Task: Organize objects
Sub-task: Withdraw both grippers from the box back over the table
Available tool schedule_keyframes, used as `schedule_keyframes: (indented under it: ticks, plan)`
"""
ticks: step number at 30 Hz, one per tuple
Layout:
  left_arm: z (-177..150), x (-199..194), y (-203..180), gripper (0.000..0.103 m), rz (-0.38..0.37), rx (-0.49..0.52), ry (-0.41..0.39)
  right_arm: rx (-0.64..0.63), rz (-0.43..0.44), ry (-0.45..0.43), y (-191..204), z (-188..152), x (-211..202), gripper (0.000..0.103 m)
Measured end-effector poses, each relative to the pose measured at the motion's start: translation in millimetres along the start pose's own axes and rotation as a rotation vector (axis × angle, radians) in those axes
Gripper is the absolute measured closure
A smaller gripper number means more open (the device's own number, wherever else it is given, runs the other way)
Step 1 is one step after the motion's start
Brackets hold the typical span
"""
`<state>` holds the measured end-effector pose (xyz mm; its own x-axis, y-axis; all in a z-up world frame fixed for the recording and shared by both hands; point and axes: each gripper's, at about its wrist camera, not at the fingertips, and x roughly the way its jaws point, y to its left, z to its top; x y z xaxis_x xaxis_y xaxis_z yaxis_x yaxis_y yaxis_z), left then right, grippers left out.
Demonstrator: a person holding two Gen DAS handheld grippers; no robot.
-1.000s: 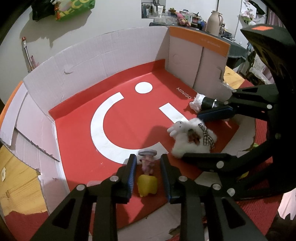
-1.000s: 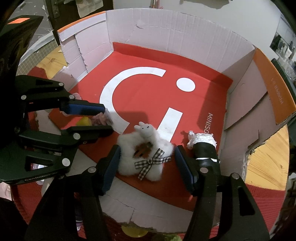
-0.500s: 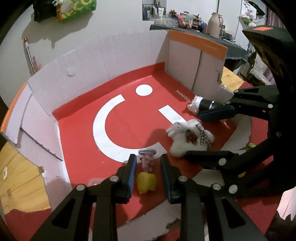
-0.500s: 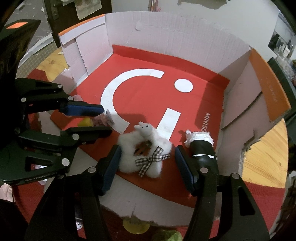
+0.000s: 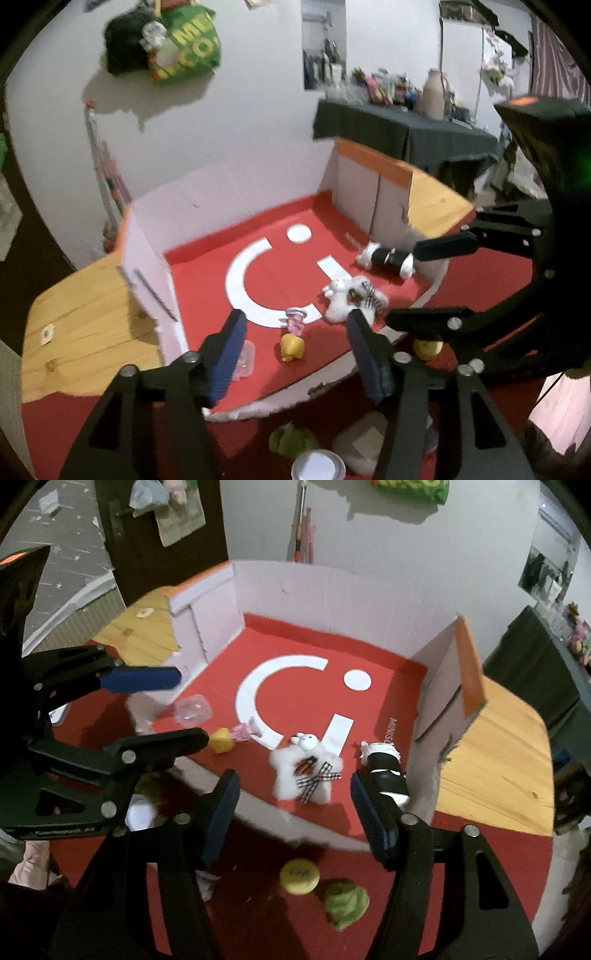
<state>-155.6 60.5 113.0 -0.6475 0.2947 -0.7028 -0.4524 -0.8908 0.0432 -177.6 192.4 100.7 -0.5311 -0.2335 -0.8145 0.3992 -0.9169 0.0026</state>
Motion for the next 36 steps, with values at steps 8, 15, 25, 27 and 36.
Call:
schedule_keyframes:
  ticks: [8, 15, 25, 27, 36]
  plan:
    - [-16.8, -68.2, -0.2, 0.022, 0.015, -0.08, -0.14, 0.001, -0.042, -0.097, 14.7, -22.5, -53.4, 0.034]
    - [-40.9, -118.1, -6.3, 0.007, 0.077, -0.114, -0.266, 0.031, -0.07, -0.199, 20.2, -48.9, -93.9, 0.027]
    - [-82.9, -138.3, -6.9, 0.0, 0.122, -0.195, -0.316, 0.128, -0.083, -0.353, 23.7, -90.3, -125.5, 0.021]
    - [-91.7, -133.5, -4.7, 0.0, 0.12, -0.219, -0.301, 0.153, -0.081, -0.364, 22.4, -97.9, -124.3, 0.017]
    - [-121.7, -95.2, 0.1, 0.0, 0.07, -0.312, -0.193, 0.233, -0.113, -0.394, 18.1, -132.9, -104.2, 0.011]
